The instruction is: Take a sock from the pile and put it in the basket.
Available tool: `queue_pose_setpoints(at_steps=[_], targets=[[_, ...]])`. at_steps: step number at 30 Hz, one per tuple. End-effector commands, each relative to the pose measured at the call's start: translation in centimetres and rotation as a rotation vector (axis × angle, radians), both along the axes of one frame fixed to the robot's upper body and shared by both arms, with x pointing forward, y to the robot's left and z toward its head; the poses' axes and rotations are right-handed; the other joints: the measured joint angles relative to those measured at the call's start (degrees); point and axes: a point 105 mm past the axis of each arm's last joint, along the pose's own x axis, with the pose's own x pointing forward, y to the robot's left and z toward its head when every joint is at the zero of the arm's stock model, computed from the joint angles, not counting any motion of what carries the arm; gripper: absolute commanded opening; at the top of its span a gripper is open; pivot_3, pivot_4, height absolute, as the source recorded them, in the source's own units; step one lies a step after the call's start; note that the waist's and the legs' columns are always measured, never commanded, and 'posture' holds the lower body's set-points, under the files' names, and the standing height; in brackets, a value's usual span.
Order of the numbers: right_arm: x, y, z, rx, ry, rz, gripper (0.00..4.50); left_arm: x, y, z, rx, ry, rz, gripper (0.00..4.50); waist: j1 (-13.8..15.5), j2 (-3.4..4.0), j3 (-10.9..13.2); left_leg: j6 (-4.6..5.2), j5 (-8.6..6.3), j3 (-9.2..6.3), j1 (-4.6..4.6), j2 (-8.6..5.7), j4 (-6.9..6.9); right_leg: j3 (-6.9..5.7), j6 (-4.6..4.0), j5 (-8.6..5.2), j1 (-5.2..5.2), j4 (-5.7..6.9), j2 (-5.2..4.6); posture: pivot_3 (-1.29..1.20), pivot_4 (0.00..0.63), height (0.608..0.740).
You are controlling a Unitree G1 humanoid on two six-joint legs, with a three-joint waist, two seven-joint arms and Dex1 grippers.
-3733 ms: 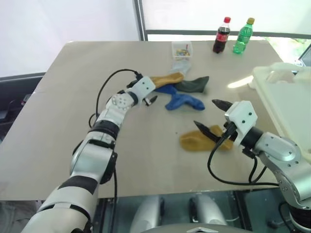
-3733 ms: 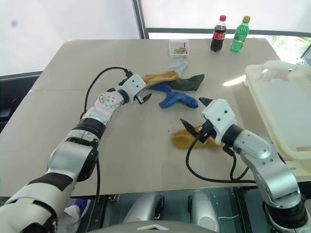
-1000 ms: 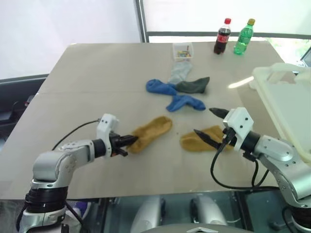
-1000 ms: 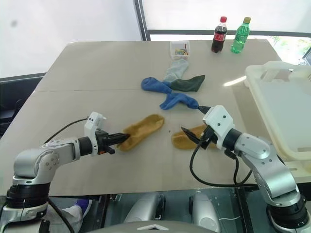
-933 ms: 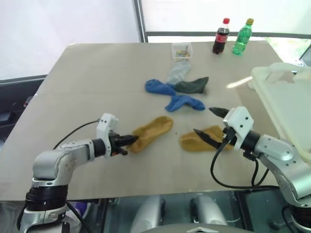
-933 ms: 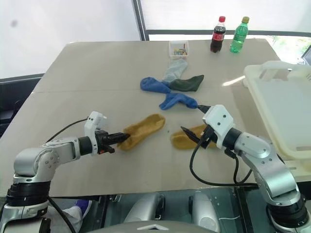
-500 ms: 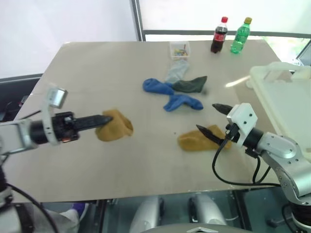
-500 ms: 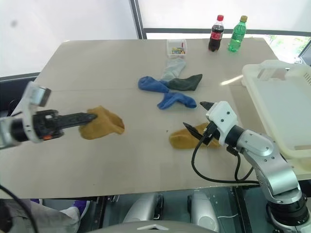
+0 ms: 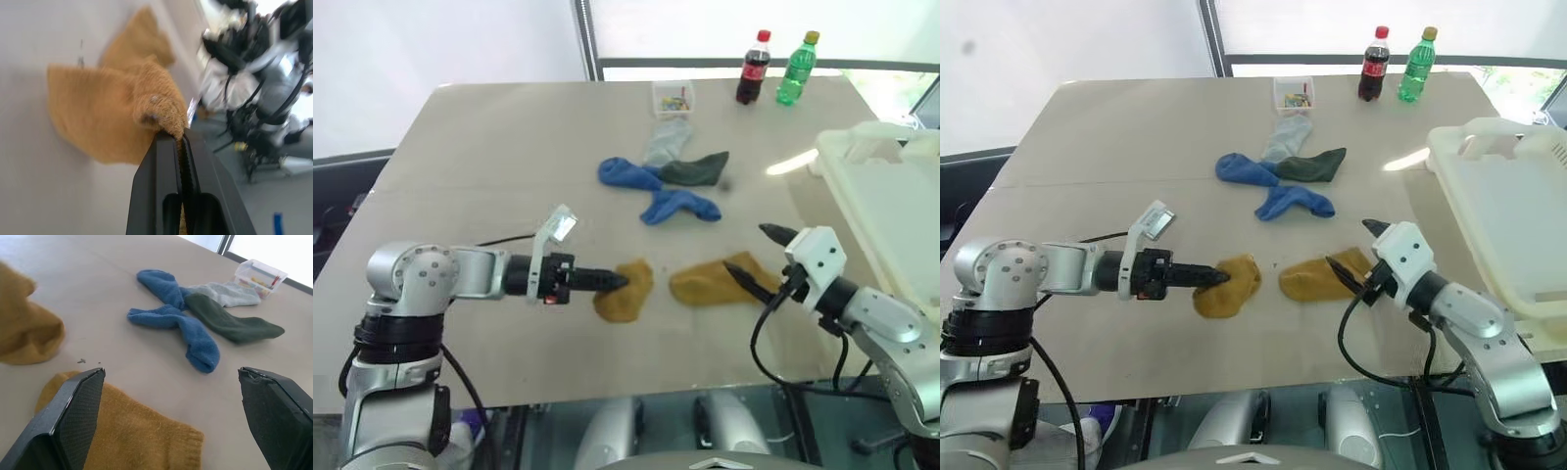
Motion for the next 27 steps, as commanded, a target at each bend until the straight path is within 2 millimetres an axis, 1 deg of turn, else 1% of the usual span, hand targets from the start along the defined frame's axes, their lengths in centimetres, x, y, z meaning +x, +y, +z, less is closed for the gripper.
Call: queue_pose_setpoints(at_steps=[1, 2, 4, 6, 8, 10, 11, 12, 13, 14, 15, 16, 17, 19, 20, 22, 24, 27], targets=[[-0.5, 0.1, 1.2, 0.006, -0.056, -0.001, 4.5, -0.6, 3.6, 3.2, -0.023, -0.065, 0.076, 0.06, -0.4, -0.01, 0.0, -0.02, 0.01, 0.01, 0.04, 0.01, 0.0, 0.01, 0.0, 0.0, 0.0, 0.05, 0.02, 0.0, 0.15, 0.74], [-0.4, 0.1, 1.1, 0.009, -0.055, 0.0, 4.5, -1.0, 4.2, 3.5, -0.014, -0.066, 0.081, 0.06, -0.4, 0.0, 0.0, -0.01, 0.01, 0.01, 0.07, 0.01, 0.0, 0.03, 0.0, 0.0, 0.0, 0.1, 0.03, 0.0, 0.15, 0.74], [0.0, 0.5, 1.1, 0.023, -0.06, 0.015, 4.5, -2.1, 6.2, 4.4, 0.01, -0.039, 0.105, 0.06, -0.6, -0.01, 0.0, 0.03, -0.02, 0.03, 0.14, -0.01, -0.01, 0.04, 0.0, 0.0, 0.03, 0.13, -0.01, 0.0, 0.15, 0.74], [0.4, 0.9, 1.2, 0.041, -0.064, 0.032, 4.5, -3.1, 8.2, 4.8, 0.09, -0.035, 0.14, 0.06, -0.7, -0.01, 0.0, 0.04, -0.02, 0.02, 0.14, -0.01, -0.01, 0.03, 0.0, 0.0, 0.04, 0.13, -0.02, 0.0, 0.15, 0.74], [0.6, 1.2, 1.2, 0.046, -0.066, 0.044, 4.5, -3.9, 9.9, 5.5, 0.131, -0.022, 0.166, 0.06, -0.9, -0.01, 0.1, 0.0, -0.01, 0.03, 0.16, -0.02, -0.02, 0.03, -0.01, -0.01, 0.02, 0.15, -0.03, 0.0, 0.15, 0.74], [0.8, 1.4, 0.8, 0.051, -0.062, 0.049, 4.5, -4.4, 11.5, 7.1, 0.18, -0.037, 0.182, 0.06, -0.7, -0.06, 0.1, -0.06, 0.03, 0.01, 0.17, -0.02, -0.06, -0.01, -0.03, -0.02, 0.01, 0.12, -0.05, 0.0, 0.15, 0.74], [0.9, 1.5, 0.6, 0.052, -0.061, 0.05, 4.5, -4.5, 11.7, 7.8, 0.187, -0.045, 0.177, 0.06, -0.6, -0.14, 0.2, -0.07, 0.03, -0.04, 0.16, -0.02, -0.07, -0.1, -0.03, -0.02, 0.01, 0.08, -0.04, 0.0, 0.15, 0.74], [1.0, 1.7, 0.6, 0.056, -0.061, 0.05, 4.5, -4.2, 11.5, 8.1, 0.193, -0.055, 0.166, 0.06, -0.3, -0.1, 0.2, -0.09, 0.05, -0.1, 0.14, -0.01, -0.08, -0.17, -0.04, -0.02, 0.02, 0.03, -0.03, 0.0, 0.15, 0.74], [1.0, 1.8, 0.6, 0.06, -0.063, 0.05, 4.5, -3.6, 10.9, 8.1, 0.189, -0.074, 0.147, 0.06, 0.0, -0.05, 0.2, -0.09, 0.04, -0.09, 0.16, -0.04, -0.08, -0.17, -0.04, -0.02, 0.06, -0.03, -0.06, 0.0, 0.15, 0.74], [1.0, 1.9, 0.6, 0.067, -0.064, 0.049, 4.5, -2.8, 10.1, 8.0, 0.168, -0.083, 0.136, 0.06, 0.6, 0.1, 0.2, -0.06, 0.03, -0.07, 0.16, -0.07, -0.07, -0.18, -0.03, -0.02, 0.09, -0.05, -0.09, 0.0, 0.15, 0.74], [0.8, 2.0, 0.7, 0.071, -0.066, 0.048, 4.5, -1.8, 8.9, 7.5, 0.152, -0.077, 0.127, 0.06, 0.9, 0.2, 0.2, 0.06, -0.04, -0.12, 0.21, -0.1, -0.05, -0.25, -0.02, -0.02, 0.26, -0.13, -0.12, 0.0, 0.15, 0.74], [0.7, 2.1, 0.8, 0.072, -0.068, 0.047, 4.5, -1.0, 7.8, 6.5, 0.171, -0.076, 0.108, 0.06, 1.3, 0.32, 0.2, 0.13, -0.08, -0.14, 0.23, -0.11, -0.03, -0.34, -0.02, -0.02, 0.3, -0.12, -0.12, 0.0, 0.15, 0.74], [0.4, 2.1, 0.9, 0.071, -0.067, 0.043, 4.5, -0.1, 6.7, 5.0, 0.221, -0.085, 0.102, 0.06, 1.9, 0.36, 0.2, 0.16, -0.09, -0.17, 0.25, -0.14, -0.01, -0.37, -0.01, -0.02, 0.34, -0.11, -0.12, 0.0, 0.15, 0.74], [-0.1, 1.9, 0.8, 0.06, -0.064, 0.031, 4.5, 1.4, 5.1, 1.7, 0.315, -0.07, 0.113, 0.06, 1.8, 0.26, 0.2, 0.17, -0.09, -0.19, 0.18, -0.12, 0.05, -0.34, 0.01, 0.0, 0.37, -0.04, -0.12, 0.0, 0.15, 0.74], [-0.3, 1.7, 0.8, 0.054, -0.062, 0.023, 4.5, 2.0, 4.5, 0.6, 0.346, -0.072, 0.126, 0.06, 1.7, 0.17, 0.2, 0.13, -0.07, -0.2, 0.12, -0.11, 0.04, -0.27, 0.0, 0.0, 0.31, -0.03, -0.11, 0.0, 0.15, 0.74], [-0.7, 1.3, 0.8, 0.04, -0.064, 0.0, 4.5, 2.1, 2.9, -0.9, 0.341, -0.031, 0.114, 0.06, 1.2, -0.11, 0.3, -0.06, 0.05, -0.16, 0.0, -0.08, 0.06, -0.17, 0.0, 0.0, 0.19, -0.05, -0.07, 0.0, 0.15, 0.74], [-1.0, 0.9, 1.0, 0.034, -0.068, -0.022, 4.5, 2.1, 1.9, -1.4, 0.335, -0.031, 0.104, 0.06, 0.2, -0.34, 0.2, -0.07, 0.05, -0.1, -0.23, -0.07, 0.07, -0.08, 0.0, 0.0, -0.1, -0.01, -0.05, 0.0, 0.15, 0.74], [-1.3, 0.6, 1.2, 0.03, -0.069, -0.04, 4.5, 3.5, 0.8, -1.1, 0.302, -0.069, 0.155, 0.06, 0.1, -0.33, 0.2, -0.08, 0.06, 0.04, -0.49, -0.08, 0.15, 0.11, 0.0, 0.0, -0.52, 0.29, -0.04, 0.0, 0.15, 0.74]])
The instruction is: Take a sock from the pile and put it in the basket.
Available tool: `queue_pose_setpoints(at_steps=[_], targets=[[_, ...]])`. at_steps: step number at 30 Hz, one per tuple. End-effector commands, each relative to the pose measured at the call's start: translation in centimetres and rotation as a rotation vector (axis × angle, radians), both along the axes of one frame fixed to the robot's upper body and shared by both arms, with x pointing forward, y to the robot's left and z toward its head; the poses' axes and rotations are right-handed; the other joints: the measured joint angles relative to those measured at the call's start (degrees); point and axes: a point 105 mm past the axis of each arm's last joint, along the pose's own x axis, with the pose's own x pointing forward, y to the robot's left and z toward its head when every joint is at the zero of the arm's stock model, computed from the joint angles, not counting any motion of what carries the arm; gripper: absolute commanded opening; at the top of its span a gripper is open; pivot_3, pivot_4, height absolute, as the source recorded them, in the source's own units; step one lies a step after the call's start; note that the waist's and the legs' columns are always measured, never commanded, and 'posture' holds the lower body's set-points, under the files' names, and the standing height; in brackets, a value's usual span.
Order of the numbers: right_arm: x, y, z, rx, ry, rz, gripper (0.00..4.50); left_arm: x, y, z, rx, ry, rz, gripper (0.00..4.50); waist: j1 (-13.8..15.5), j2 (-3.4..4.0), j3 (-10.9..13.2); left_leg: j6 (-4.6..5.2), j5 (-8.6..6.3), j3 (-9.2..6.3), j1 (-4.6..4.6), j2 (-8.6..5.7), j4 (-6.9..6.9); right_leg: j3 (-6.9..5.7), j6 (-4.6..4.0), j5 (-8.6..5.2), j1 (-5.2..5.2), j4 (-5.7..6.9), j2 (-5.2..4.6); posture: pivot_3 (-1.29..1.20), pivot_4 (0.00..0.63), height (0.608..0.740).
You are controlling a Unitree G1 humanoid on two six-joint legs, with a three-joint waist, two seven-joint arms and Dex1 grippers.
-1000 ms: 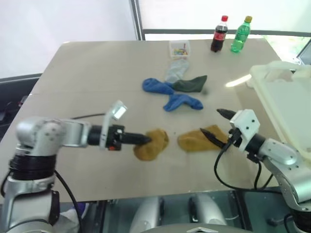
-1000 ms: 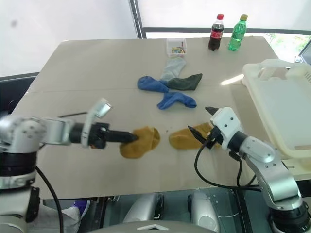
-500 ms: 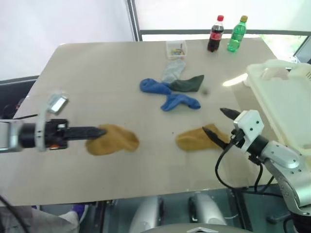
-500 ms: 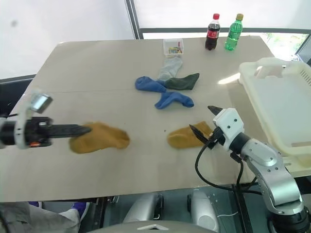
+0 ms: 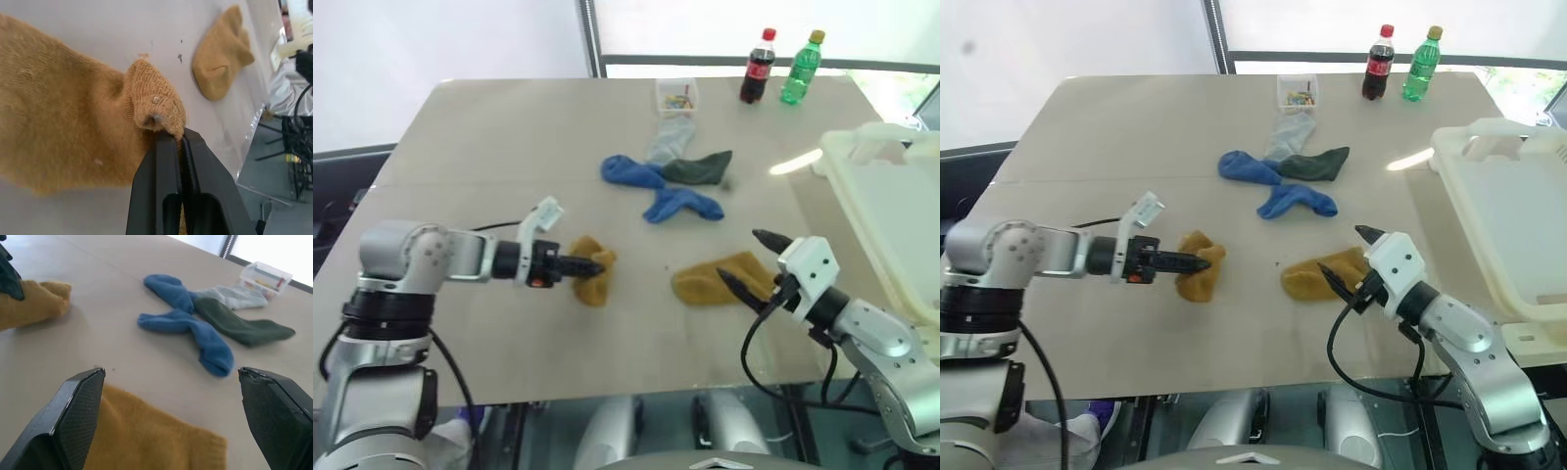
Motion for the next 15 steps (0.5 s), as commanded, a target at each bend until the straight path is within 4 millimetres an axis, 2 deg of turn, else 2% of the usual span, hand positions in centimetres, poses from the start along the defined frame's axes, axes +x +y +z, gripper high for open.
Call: queue_pose_setpoints(at_steps=[1, 4, 9, 11, 12, 15], targets=[[-0.5, -0.1, 1.5, -0.005, -0.06, -0.012, 4.5, 1.5, -1.1, 1.4, -0.026, -0.093, 0.051, 0.06, 0.1, 0.0, 0.0, 0.0, 0.0, -0.02, 0.01, 0.02, 0.07, -0.03, 0.0, 0.0, -0.01, 0.08, 0.03, 0.0, 0.15, 0.74], [-0.4, -0.1, 1.6, -0.008, -0.062, -0.01, 4.5, 2.5, -4.0, 1.4, -0.076, -0.119, 0.049, 0.06, 0.5, 0.0, 0.0, 0.0, -0.01, -0.03, 0.03, 0.01, 0.3, -0.05, 0.0, -0.01, 0.01, 0.39, 0.02, 0.0, 0.15, 0.74], [-0.3, 0.3, 1.9, -0.013, -0.065, 0.012, 4.5, 4.1, -8.4, -0.7, -0.074, -0.092, 0.113, 0.06, 0.7, -0.02, 0.0, 0.13, -0.08, -0.05, 0.08, -0.05, 0.73, -0.07, 0.12, 0.06, 0.21, 0.5, 0.01, 0.0, 0.15, 0.74], [-0.3, 0.5, 2.0, -0.019, -0.064, 0.024, 4.5, 4.4, -9.7, -1.2, -0.096, -0.081, 0.136, 0.7, 0.5, -0.02, 0.0, 0.03, -0.02, -0.04, 0.18, -0.05, 0.72, -0.04, 0.12, 0.07, 0.29, 0.51, 0.01, 0.0, 0.15, 0.74], [-0.3, 0.6, 2.1, -0.019, -0.062, 0.029, 4.5, 4.1, -10.3, -1.0, -0.116, -0.084, 0.126, 0.88, 0.4, -0.02, 0.0, 0.02, -0.01, -0.04, 0.23, -0.04, 0.69, -0.03, 0.11, 0.06, 0.31, 0.52, 0.02, 0.0, 0.15, 0.74], [-0.5, 1.0, 2.3, -0.001, -0.05, 0.047, 4.5, 3.2, -10.1, 0.3, -0.155, -0.161, 0.086, 1.9, 0.0, -0.02, 0.0, 0.0, -0.01, -0.03, 0.24, 0.03, 0.64, -0.01, 0.11, 0.06, 0.3, 0.52, 0.08, 0.0, 0.15, 0.74]])
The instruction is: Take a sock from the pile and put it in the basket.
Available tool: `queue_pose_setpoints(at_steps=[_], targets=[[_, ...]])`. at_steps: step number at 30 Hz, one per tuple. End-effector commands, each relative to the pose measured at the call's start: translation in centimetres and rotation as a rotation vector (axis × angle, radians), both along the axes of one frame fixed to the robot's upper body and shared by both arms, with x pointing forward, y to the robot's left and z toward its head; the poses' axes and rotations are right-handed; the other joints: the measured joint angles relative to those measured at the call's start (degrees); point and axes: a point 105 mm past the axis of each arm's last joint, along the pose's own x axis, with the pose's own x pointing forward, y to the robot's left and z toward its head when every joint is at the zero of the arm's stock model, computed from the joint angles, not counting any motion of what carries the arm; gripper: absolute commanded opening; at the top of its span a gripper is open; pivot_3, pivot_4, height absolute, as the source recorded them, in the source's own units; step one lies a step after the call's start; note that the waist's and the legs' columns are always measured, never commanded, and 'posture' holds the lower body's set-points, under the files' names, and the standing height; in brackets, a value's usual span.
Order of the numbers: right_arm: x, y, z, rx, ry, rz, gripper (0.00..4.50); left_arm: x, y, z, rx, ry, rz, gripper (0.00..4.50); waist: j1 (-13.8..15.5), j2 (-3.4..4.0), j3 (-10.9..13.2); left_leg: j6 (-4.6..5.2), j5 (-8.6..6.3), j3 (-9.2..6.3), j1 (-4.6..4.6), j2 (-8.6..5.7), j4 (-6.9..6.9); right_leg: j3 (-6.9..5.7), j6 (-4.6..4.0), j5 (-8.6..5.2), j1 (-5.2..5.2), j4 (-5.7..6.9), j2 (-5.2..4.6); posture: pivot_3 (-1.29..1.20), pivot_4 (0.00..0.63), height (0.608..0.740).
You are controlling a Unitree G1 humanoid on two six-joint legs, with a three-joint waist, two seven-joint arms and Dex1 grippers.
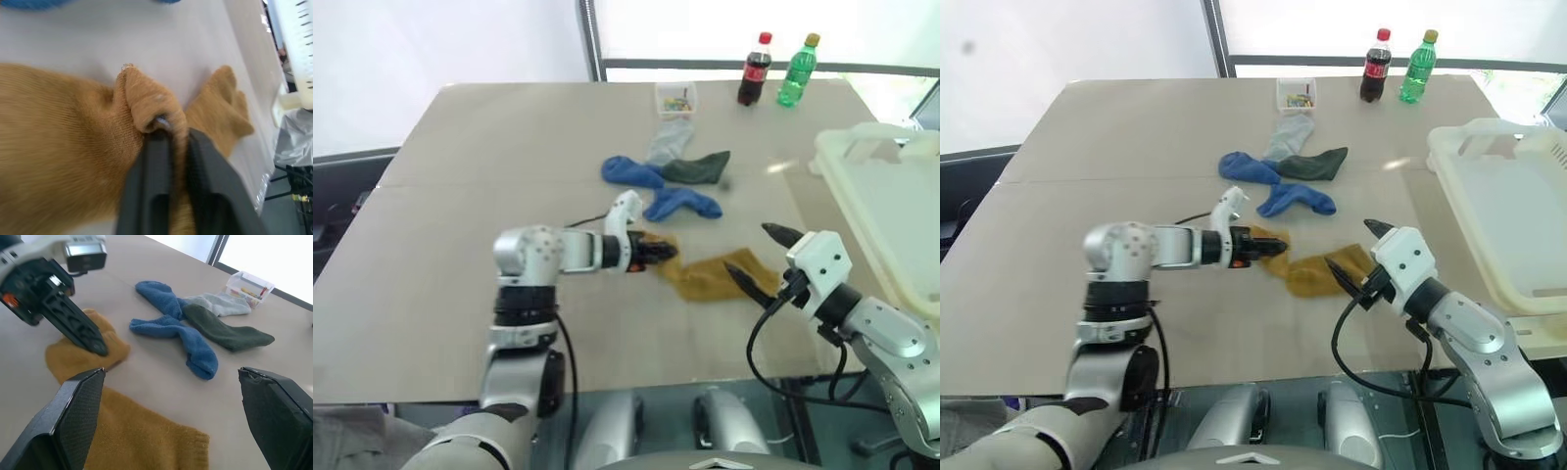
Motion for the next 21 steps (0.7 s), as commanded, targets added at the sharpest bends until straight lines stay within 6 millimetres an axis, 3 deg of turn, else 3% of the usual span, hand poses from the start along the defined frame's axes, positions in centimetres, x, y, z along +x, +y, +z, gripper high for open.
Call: queue_pose_setpoints(at_steps=[1, 6, 10, 17, 21], targets=[[-0.9, 0.9, 1.3, 0.019, -0.033, 0.049, 4.5, -0.5, 1.4, 2.9, -0.052, -0.15, -0.002, 1.9, -0.2, 0.0, 0.0, -0.01, 0.0, 0.02, 0.05, 0.02, -0.05, 0.05, -0.01, 0.0, 0.0, 0.0, 0.03, 0.0, 0.15, 0.74], [-1.0, 2.7, 0.7, 0.026, 0.035, 0.114, 4.5, -1.3, 5.8, 6.0, -0.059, -0.39, -0.02, 1.9, -0.2, 0.02, 0.0, -0.06, 0.02, 0.08, 0.18, 0.05, -0.17, 0.14, -0.02, -0.01, 0.02, -0.02, 0.04, 0.0, 0.15, 0.74], [0.0, 3.7, -0.2, 0.028, 0.099, 0.123, 4.5, -0.7, 8.3, 5.1, 0.061, -0.485, -0.005, 1.9, 0.5, 0.04, 0.0, -0.07, 0.02, 0.07, 0.28, 0.0, -0.2, 0.1, -0.03, -0.01, 0.11, -0.09, -0.05, 0.0, 0.15, 0.74], [2.0, 5.2, -2.6, 0.048, 0.225, 0.106, 4.5, 1.4, 7.3, 1.2, 0.173, -0.528, 0.046, 1.9, 1.7, 0.03, 0.0, -0.04, 0.01, -0.02, 0.25, -0.1, -0.2, -0.02, -0.04, -0.01, 0.24, -0.23, -0.18, 0.0, 0.15, 0.74], [3.2, 4.9, -3.8, 0.036, 0.26, 0.054, 4.5, 2.1, 7.2, -0.1, 0.206, -0.534, 0.086, 1.9, 1.4, 0.03, 0.0, -0.03, 0.01, -0.01, 0.18, -0.09, -0.24, 0.0, -0.04, -0.01, 0.13, -0.21, -0.15, 0.0, 0.15, 0.74]])
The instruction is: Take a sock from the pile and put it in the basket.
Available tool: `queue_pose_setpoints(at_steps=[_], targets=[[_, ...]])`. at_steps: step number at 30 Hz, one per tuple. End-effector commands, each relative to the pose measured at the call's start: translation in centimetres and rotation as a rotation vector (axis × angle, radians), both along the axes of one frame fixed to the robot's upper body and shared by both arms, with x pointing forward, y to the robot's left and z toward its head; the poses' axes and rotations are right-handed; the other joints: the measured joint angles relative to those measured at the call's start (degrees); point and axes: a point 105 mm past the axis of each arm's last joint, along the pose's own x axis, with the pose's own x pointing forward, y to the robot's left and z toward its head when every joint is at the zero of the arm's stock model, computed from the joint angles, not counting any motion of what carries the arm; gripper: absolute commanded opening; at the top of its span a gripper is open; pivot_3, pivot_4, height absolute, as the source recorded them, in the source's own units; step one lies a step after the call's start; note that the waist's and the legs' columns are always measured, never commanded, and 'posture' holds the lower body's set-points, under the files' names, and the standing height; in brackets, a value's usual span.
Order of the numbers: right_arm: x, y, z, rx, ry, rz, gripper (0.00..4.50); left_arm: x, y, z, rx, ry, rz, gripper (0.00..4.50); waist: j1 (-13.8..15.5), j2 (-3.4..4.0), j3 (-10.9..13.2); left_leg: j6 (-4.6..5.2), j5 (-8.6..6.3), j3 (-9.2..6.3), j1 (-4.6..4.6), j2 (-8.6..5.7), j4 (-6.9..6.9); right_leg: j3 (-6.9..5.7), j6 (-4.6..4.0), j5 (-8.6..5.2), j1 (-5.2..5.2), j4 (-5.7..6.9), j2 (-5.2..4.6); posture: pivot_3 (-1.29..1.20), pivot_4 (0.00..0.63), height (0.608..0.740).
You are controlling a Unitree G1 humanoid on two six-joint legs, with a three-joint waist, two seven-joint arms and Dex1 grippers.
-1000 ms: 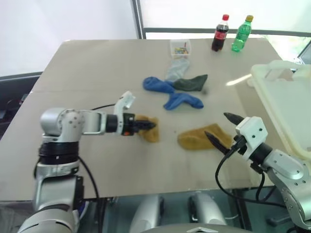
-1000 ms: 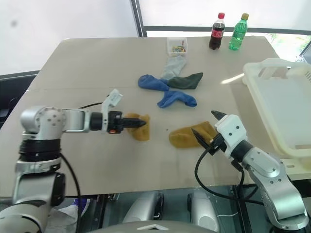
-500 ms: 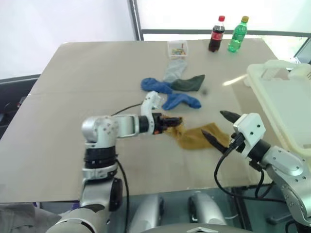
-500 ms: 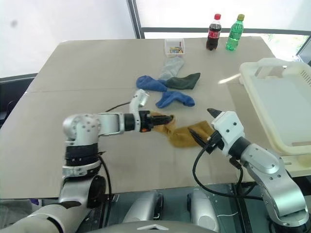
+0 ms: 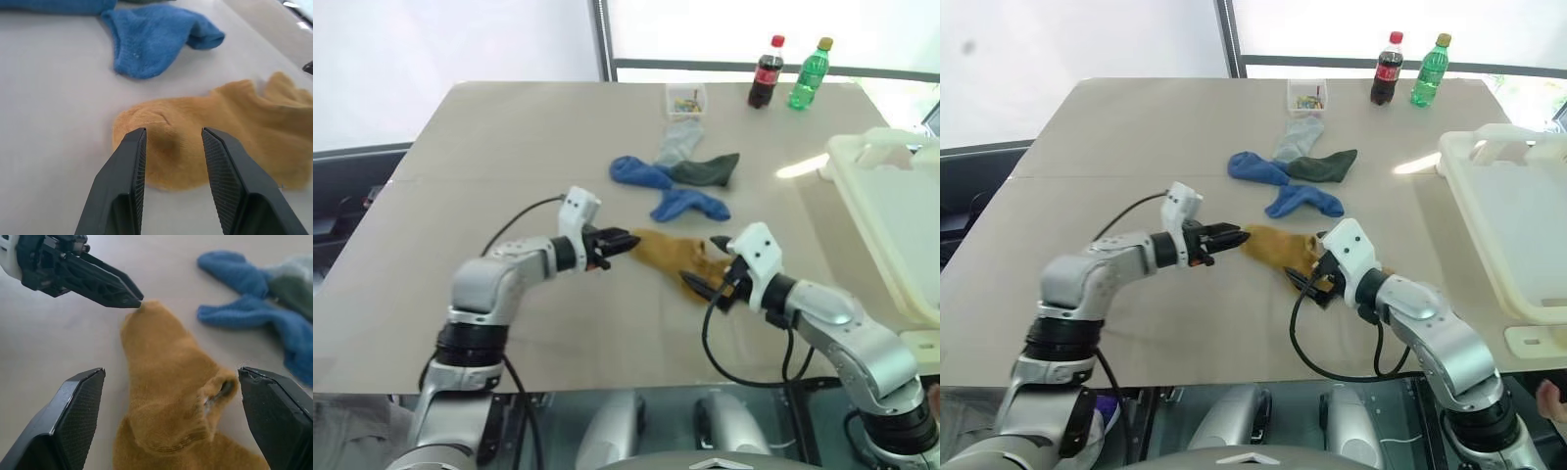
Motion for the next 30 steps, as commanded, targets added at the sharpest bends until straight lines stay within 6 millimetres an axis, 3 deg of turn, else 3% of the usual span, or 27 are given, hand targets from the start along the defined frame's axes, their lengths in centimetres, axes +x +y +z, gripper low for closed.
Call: queue_pose_setpoints(at_steps=[1, 4, 6, 10, 11, 15, 24, 25, 30], targets=[[0.8, -0.3, 0.0, -0.013, -0.012, -0.041, 4.5, 0.7, 0.4, 0.2, 0.029, -0.065, 0.05, 1.9, -0.3, 0.0, 0.0, 0.0, 0.0, 0.03, -0.02, 0.0, -0.01, 0.03, 0.0, 0.0, -0.05, 0.02, 0.01, 0.0, 0.15, 0.74], [1.5, -0.7, -0.2, 0.006, 0.022, -0.08, 4.5, 0.9, 0.5, -0.3, 0.036, -0.066, 0.082, 1.9, -0.7, 0.0, 0.0, 0.01, 0.0, 0.03, -0.02, 0.01, -0.04, 0.04, 0.0, 0.0, -0.07, 0.04, 0.02, 0.0, 0.15, 0.74], [1.8, -0.9, -0.1, 0.009, 0.024, -0.089, 3.96, 0.8, 0.5, -0.8, 0.058, -0.06, 0.084, 1.93, -1.0, 0.0, 0.0, 0.15, -0.08, 0.03, -0.01, 0.02, -0.04, 0.04, 0.0, 0.0, -0.07, 0.05, 0.02, 0.0, 0.15, 0.74], [1.8, -0.5, -0.1, 0.015, 0.036, -0.072, 2.34, 0.8, 0.3, -1.0, 0.055, -0.064, 0.087, 0.74, -1.3, 0.0, 0.0, 0.16, -0.09, 0.03, -0.01, 0.01, -0.04, 0.04, 0.01, 0.0, -0.06, 0.05, 0.02, 0.0, 0.15, 0.74], [1.9, -0.4, -0.1, 0.016, 0.039, -0.066, 1.78, 0.7, 0.2, -0.9, 0.045, -0.065, 0.086, 0.23, -1.3, 0.0, 0.0, 0.16, -0.09, 0.03, -0.01, 0.01, -0.04, 0.04, 0.01, 0.0, -0.06, 0.05, 0.03, 0.0, 0.15, 0.74], [1.9, 0.0, 0.2, 0.028, 0.034, -0.05, 0.06, 0.3, 0.0, -0.3, 0.009, -0.072, 0.077, 0.0, -1.3, 0.0, 0.0, 0.18, -0.1, 0.02, -0.01, 0.01, -0.04, 0.02, 0.01, 0.0, -0.06, 0.05, 0.03, 0.0, 0.15, 0.74], [1.2, 0.3, 0.2, 0.052, 0.095, 0.026, 0.06, -0.5, 0.5, 0.3, -0.029, -0.05, 0.066, 0.0, -1.4, 0.0, 0.0, 0.21, -0.12, 0.01, -0.01, 0.02, -0.04, 0.02, 0.01, 0.0, -0.06, 0.05, 0.03, 0.0, 0.15, 0.74], [1.4, 0.3, 0.3, 0.057, 0.093, 0.02, 0.57, -0.6, 0.4, 0.4, -0.032, -0.051, 0.058, 0.68, -1.4, 0.0, 0.0, 0.23, -0.13, 0.02, -0.01, 0.02, -0.04, 0.02, 0.01, 0.0, -0.06, 0.05, 0.03, 0.0, 0.15, 0.74], [2.5, -0.1, 0.5, 0.072, 0.077, -0.044, 2.83, -0.5, 0.2, 0.7, 0.018, -0.081, 0.057, 2.91, -1.4, 0.0, 0.0, 0.23, -0.13, 0.01, 0.0, 0.02, -0.05, 0.03, 0.01, 0.0, -0.06, 0.05, 0.03, 0.0, 0.15, 0.74]])
